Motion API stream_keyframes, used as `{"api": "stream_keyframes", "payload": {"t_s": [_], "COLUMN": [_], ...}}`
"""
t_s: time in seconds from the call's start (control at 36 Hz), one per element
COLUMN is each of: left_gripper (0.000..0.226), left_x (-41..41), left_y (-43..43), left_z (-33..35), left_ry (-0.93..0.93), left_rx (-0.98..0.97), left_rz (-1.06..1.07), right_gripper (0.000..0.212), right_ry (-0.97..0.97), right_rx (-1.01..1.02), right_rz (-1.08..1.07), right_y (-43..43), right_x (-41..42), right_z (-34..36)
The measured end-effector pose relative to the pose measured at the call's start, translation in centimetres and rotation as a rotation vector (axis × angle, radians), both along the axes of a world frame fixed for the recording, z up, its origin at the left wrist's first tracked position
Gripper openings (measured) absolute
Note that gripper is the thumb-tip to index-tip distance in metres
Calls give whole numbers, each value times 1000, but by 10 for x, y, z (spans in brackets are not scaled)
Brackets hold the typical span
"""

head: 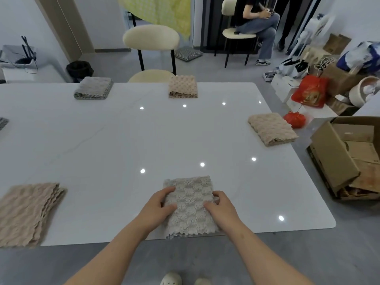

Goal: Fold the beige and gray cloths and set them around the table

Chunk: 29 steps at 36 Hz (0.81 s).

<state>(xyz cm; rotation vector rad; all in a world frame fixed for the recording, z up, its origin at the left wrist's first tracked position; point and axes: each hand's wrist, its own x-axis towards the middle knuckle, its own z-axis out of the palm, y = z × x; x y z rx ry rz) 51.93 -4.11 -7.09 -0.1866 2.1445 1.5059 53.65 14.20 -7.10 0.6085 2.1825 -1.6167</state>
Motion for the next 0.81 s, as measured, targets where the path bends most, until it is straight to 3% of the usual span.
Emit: {"api": "stream_keyframes", "payload": {"t_s": [0.25, 0.81], "left_gripper": [51, 51], "left_x": [2, 6], "left_y": [0, 0], "left_z": [-4, -6], "left_ry": [118, 195], "left_rx": [-134, -210], "left_rz": [-129, -84], "right_gripper": [29, 26], "right_ry": [4, 39], "right_rx": [61, 80], "right_rz": [-17, -27], "right_y": [5, 1], "right_x": [7, 16], "right_z": [-3, -8]}}
